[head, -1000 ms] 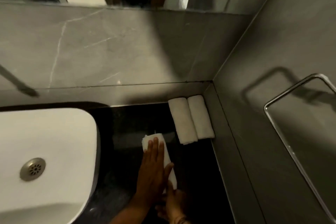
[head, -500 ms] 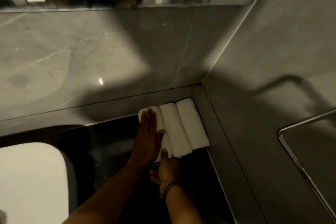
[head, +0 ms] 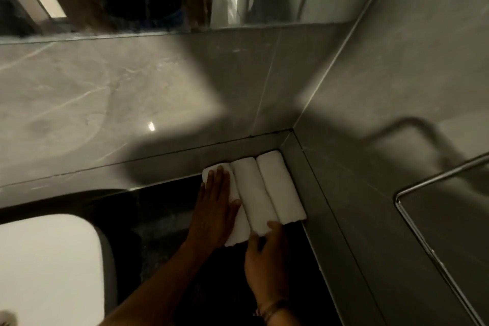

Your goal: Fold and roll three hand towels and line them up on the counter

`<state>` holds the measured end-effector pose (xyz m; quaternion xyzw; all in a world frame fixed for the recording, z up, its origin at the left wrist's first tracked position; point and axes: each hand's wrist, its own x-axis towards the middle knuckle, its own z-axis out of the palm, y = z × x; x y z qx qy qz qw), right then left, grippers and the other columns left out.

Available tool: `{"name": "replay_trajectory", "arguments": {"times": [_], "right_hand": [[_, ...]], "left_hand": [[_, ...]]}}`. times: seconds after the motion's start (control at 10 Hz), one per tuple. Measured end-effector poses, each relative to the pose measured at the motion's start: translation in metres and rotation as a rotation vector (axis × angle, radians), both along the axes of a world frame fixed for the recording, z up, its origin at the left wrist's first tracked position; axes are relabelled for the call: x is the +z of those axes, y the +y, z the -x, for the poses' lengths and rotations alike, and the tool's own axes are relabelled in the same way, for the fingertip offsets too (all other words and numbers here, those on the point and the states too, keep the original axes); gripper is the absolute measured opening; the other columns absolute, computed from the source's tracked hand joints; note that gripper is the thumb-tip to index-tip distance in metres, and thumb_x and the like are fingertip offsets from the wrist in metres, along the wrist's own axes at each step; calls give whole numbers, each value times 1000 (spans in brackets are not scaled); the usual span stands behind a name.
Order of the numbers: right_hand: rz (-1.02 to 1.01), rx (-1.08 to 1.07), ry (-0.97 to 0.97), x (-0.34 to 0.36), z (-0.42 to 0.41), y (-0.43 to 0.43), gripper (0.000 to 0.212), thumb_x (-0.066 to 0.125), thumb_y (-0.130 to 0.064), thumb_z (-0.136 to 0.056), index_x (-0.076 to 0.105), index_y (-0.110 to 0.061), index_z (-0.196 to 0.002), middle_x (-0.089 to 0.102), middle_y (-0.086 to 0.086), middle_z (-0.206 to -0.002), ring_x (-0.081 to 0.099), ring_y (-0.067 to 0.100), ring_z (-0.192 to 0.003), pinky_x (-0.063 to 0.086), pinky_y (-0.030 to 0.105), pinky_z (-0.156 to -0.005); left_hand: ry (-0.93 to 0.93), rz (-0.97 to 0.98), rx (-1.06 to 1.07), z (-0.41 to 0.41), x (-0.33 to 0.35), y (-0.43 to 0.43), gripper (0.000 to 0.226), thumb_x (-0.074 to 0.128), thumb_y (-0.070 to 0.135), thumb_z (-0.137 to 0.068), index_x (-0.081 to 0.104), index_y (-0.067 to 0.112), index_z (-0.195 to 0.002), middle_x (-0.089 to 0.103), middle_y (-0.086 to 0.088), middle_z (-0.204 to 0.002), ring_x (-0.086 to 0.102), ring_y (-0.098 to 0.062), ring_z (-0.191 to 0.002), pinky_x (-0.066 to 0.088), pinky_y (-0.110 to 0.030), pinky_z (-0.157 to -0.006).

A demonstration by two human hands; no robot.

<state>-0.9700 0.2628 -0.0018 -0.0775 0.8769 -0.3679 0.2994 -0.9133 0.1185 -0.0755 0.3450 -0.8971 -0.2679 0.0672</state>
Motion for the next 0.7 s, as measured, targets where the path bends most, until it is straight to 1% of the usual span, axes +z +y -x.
{"name": "replay_trajectory", "arguments": {"times": [0.1, 0.2, 0.3, 0.4, 0.5, 0.6, 0.7], "right_hand": [[-112, 160, 456, -2, 29, -23, 52, 44, -40, -112, 61, -18, -156, 63, 13, -163, 60, 39, -152, 54, 62, -121], [-228, 375, 617, -48, 67, -40, 70, 13, -54, -119, 49, -13, -163, 56, 22, -170, 55, 47, -155, 34, 66, -130], [-317, 467, 729, -79, 79, -38, 70, 20, -51, -118, 49, -10, -166, 51, 22, -173, 52, 46, -158, 22, 64, -128], [-350, 472, 740, -85, 80, -41, 75, 11, -51, -120, 54, -8, -165, 51, 22, -174, 51, 44, -159, 22, 64, -129], [-407, 569, 741, -88, 80, -38, 91, -6, -54, -118, 59, -7, -162, 45, 20, -174, 48, 43, -161, 24, 65, -126], [-351, 564, 794, -60, 80, -39, 82, 13, -56, -117, 63, -5, -157, 46, 17, -171, 52, 44, -155, 27, 66, -122], [-149, 464, 980, -4, 59, -37, 71, 35, -54, -106, 47, -10, -161, 60, 22, -166, 43, 38, -156, 30, 63, -120]], "left_hand": [[-81, 116, -99, 17, 6, -4, 78, 12, 62, -105, -9, 21, -168, -14, -5, -179, -16, -26, -166, -5, -51, -136], [-141, 158, -178, 36, 1, -5, 78, 14, 61, -107, 1, 19, -171, -7, -8, -179, -6, -30, -167, -5, -54, -137], [-157, 230, -204, 42, -8, -4, 77, 23, 57, -109, 18, 13, -172, 9, -13, -180, 4, -34, -167, 1, -55, -130], [-186, 233, -203, 48, -10, -8, 77, 22, 56, -109, 19, 12, -172, 10, -12, -179, 2, -32, -166, -4, -52, -131], [-238, 206, -224, 45, -2, -2, 81, 13, 59, -106, 12, 14, -173, 1, -10, -180, -8, -28, -165, -12, -48, -136], [-218, 232, -193, 36, 33, -6, 76, 24, 53, -109, 18, 14, -173, -4, -4, -176, 4, -31, -167, -4, -50, -138], [23, 373, -116, 6, 77, 11, 70, 40, 47, -108, 35, 9, -167, 19, -9, -178, 18, -33, -165, 14, -52, -133]]}}
